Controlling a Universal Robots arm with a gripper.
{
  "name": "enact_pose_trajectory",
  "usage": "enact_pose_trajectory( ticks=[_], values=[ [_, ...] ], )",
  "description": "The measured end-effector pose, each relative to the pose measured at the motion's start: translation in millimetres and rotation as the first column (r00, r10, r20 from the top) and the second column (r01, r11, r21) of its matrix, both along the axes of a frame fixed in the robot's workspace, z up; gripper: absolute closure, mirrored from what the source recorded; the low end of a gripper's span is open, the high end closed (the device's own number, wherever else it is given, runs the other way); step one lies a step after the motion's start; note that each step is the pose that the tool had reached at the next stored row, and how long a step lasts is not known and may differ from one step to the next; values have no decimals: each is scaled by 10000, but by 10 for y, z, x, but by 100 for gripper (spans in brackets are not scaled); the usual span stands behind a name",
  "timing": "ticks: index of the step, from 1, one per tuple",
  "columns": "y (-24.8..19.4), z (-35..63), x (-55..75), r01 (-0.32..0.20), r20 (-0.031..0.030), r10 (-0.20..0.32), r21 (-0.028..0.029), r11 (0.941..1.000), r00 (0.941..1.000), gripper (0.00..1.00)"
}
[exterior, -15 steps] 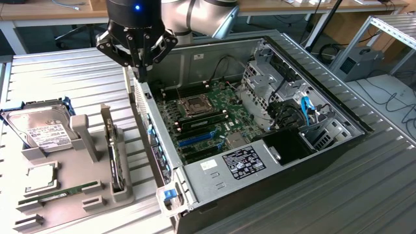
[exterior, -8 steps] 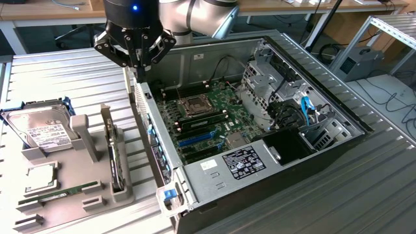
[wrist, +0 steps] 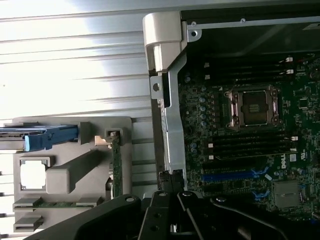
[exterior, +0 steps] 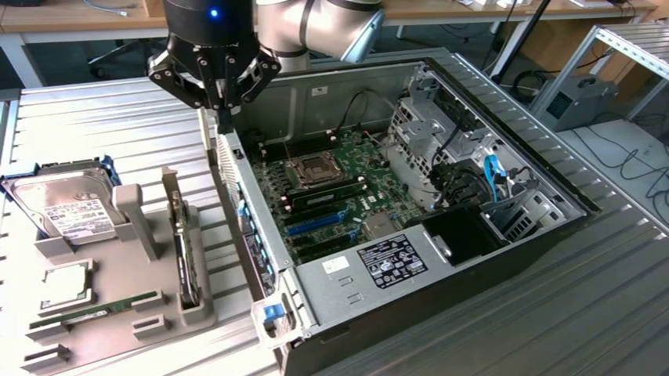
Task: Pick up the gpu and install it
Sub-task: 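Reach for the gpu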
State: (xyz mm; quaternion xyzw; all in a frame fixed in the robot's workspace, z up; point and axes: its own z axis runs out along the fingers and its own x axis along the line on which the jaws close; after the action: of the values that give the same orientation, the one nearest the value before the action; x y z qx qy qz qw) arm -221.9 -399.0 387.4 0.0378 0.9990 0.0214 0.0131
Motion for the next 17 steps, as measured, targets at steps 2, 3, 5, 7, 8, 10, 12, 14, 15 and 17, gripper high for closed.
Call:
enact_pose_trajectory(
  ticks=[2,3,5,7,8,10,12,14,15,17],
  values=[
    [0,-1,-7,1,-1,-1,0,10000,10000,89],
    [0,-2,-14,1,-1,-1,0,10000,10000,89],
    [0,-3,-20,1,0,-1,0,10000,10000,89],
    [0,-4,-27,1,0,-1,0,10000,10000,89],
    [0,-4,-30,1,-1,-1,0,10000,10000,89],
    [0,-6,-35,1,0,-1,0,10000,10000,89],
    [0,-7,-40,0,-1,0,0,10000,10000,89],
    [0,-9,-44,0,0,0,0,10000,10000,89],
    [0,-9,-46,0,0,0,0,10000,10000,89],
    [0,-11,-51,0,0,0,0,10000,10000,89]
  ],
)
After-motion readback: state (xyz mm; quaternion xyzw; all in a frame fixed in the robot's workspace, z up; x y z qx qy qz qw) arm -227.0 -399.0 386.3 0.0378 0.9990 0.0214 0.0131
